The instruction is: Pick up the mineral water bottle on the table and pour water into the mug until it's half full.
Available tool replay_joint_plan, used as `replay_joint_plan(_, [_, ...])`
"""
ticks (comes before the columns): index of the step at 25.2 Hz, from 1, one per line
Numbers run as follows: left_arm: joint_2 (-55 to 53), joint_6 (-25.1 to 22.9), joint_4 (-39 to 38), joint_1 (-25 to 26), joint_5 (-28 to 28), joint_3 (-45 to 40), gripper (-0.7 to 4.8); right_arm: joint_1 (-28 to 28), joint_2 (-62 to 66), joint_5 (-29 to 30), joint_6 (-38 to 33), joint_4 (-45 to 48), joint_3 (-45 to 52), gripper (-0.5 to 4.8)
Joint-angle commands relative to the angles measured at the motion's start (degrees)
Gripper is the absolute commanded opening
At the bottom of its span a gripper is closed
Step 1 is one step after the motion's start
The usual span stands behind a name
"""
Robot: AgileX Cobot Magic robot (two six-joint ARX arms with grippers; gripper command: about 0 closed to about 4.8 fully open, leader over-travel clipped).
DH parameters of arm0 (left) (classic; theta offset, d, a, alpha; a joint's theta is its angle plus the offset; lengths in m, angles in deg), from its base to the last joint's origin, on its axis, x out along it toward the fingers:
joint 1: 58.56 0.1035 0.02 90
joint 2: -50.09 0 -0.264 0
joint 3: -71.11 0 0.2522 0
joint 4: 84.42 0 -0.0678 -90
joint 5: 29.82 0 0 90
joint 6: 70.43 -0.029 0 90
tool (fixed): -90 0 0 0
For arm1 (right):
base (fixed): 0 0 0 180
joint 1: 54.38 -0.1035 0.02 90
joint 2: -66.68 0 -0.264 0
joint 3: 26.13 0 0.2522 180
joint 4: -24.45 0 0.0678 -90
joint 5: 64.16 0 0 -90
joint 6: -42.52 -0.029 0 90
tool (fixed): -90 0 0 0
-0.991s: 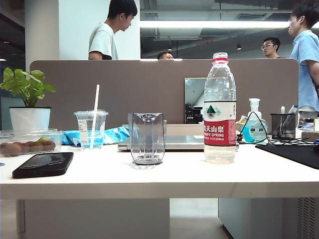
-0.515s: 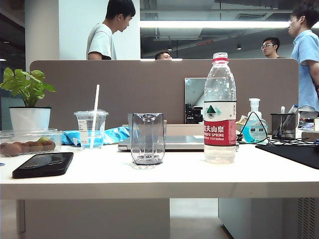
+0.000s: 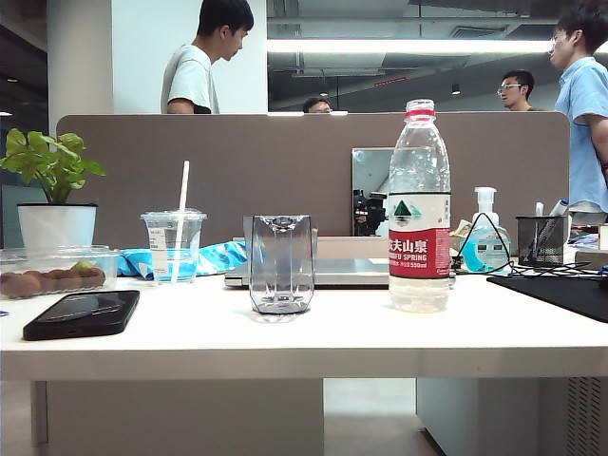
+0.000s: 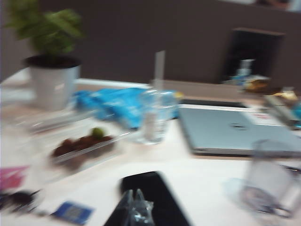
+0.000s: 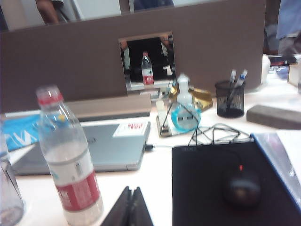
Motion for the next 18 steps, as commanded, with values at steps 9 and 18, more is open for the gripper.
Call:
replay_joint_plan(9, [-0.3, -0.2, -6.5, -1.4, 22.1, 3.3, -0.04, -0.1, 6.0, 6.8, 6.5, -12.3, -15.1, 0.00])
replay_joint_plan(18, [-2.6, -0.2, -6.9, -5.3, 21.7, 3.9, -0.04, -0.2, 25.6, 13.2, 10.6, -10.1, -22.9, 0.01])
